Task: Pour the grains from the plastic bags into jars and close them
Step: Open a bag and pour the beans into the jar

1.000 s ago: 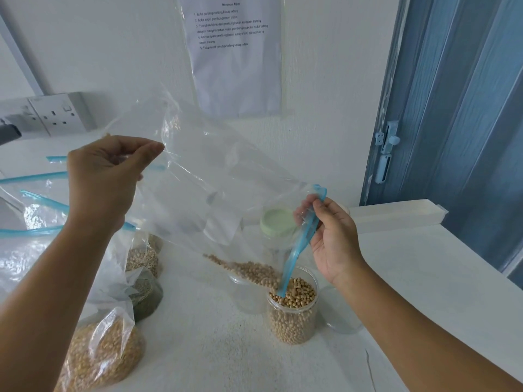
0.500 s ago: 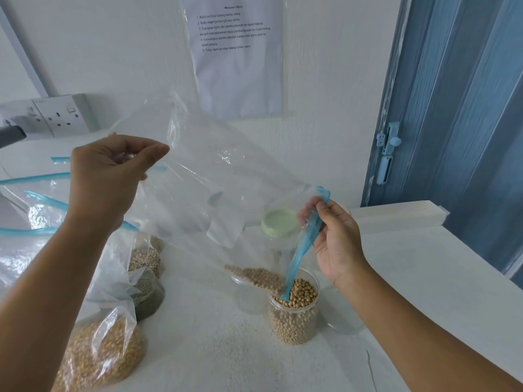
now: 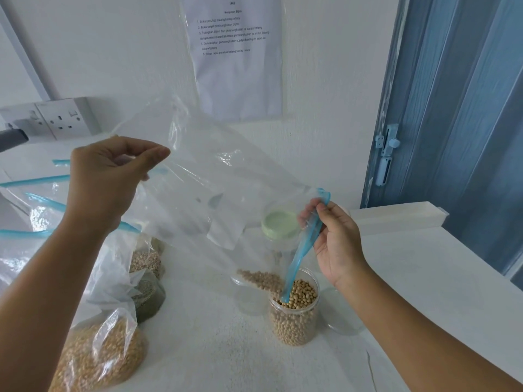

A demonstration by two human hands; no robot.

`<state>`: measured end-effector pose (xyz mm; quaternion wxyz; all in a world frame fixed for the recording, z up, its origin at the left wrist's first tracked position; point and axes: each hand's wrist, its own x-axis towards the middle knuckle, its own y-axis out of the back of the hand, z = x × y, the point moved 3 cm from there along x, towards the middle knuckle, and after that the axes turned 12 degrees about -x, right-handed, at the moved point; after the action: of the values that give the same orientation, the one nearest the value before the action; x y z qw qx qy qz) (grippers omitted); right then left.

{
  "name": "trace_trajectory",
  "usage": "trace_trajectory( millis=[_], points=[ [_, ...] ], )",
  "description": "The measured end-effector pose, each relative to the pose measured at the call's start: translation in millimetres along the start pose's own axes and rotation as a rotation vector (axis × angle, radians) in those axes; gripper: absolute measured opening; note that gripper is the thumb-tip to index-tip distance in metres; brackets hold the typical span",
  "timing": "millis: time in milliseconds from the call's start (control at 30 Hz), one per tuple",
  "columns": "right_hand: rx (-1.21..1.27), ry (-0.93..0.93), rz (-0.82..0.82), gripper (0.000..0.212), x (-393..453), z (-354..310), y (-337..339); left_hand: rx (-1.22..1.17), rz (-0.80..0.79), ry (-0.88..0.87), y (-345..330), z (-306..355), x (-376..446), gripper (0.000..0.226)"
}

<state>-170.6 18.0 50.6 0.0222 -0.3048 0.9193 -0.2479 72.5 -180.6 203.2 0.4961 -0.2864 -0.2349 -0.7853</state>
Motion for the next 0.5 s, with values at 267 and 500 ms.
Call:
trace_trajectory(
  millis=[267, 500],
  points=[
    [-0.003, 0.006, 0.004, 0.025, 1.9, 2.1, 1.7, 0.002, -0.017, -0.016, -3.9, 4.8, 1.2, 0.008],
    [0.001, 0.005, 0.011, 0.025, 1.9, 1.8, 3.0, -0.017, -0.043, -0.017, -6.0, 8.3, 0.6, 0.016]
  ],
)
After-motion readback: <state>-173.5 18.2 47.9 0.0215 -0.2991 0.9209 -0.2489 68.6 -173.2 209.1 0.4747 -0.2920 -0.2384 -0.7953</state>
